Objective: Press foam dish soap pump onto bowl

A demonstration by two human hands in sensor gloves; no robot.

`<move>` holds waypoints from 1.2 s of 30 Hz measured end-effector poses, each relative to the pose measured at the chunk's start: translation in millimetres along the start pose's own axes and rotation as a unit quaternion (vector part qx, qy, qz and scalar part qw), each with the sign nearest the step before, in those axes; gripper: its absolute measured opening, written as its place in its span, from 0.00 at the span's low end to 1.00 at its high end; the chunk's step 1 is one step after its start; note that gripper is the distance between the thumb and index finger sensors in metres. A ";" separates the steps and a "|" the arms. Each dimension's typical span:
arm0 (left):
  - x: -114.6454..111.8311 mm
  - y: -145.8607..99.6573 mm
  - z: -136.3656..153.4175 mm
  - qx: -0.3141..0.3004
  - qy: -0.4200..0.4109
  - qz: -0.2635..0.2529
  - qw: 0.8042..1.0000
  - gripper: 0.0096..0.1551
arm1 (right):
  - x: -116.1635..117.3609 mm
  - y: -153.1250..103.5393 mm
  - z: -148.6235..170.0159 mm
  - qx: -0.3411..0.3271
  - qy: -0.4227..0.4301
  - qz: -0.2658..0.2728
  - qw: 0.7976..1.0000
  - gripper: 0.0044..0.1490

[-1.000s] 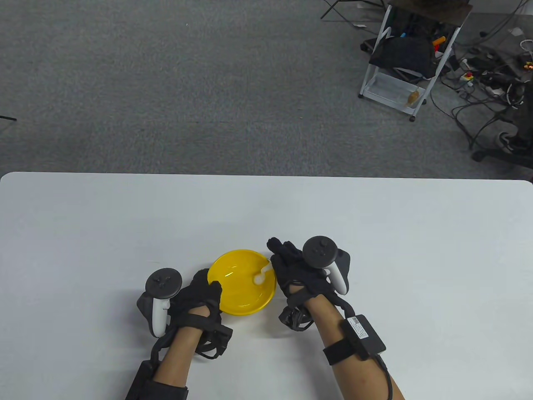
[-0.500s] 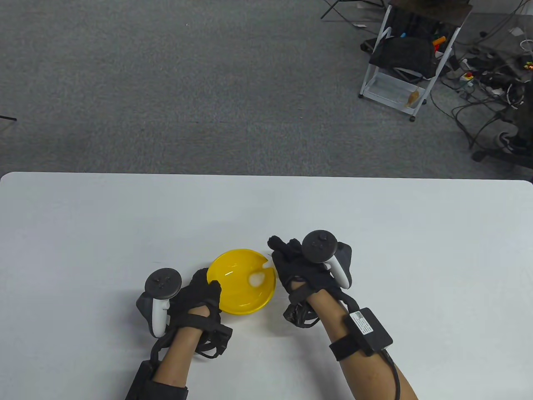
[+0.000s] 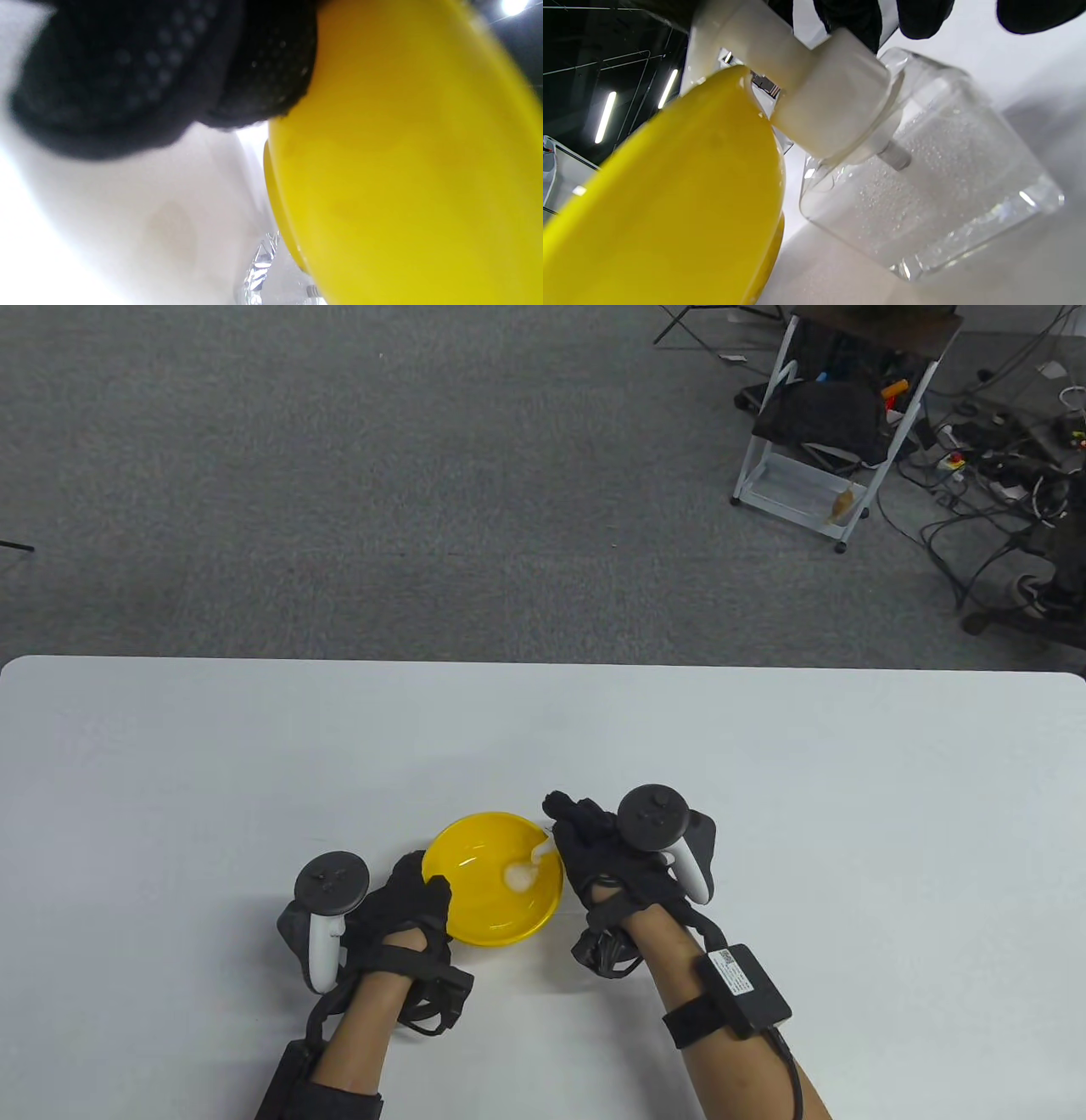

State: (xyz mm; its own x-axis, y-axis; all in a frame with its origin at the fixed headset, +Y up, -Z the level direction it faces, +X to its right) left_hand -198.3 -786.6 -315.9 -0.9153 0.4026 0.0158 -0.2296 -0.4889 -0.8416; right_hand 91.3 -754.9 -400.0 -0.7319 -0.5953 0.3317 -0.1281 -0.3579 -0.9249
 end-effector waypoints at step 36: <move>-0.5 2.1 1.4 -0.003 -0.010 0.012 1.000 0.34 | 0.5 -4.3 1.2 0.015 -0.009 0.024 1.000 0.40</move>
State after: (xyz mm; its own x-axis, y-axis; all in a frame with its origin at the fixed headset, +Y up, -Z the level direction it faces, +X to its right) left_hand -198.8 -788.9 -316.9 -0.9269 0.3753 0.0063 -0.2056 -0.4937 -0.8450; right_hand 92.3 -754.5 -395.6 -0.7244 -0.6254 0.2899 -0.0722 -0.3494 -0.9342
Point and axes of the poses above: the tracker on the back of each hand, its own z axis roughly to the little-finger side, its own y axis roughly from the wrist to the fingertips, x = y × z, the point moved 4 cm from there along y, roughly from the wrist to the fingertips, and after that the axes turned 10 degrees about x, right-handed, at the moved point
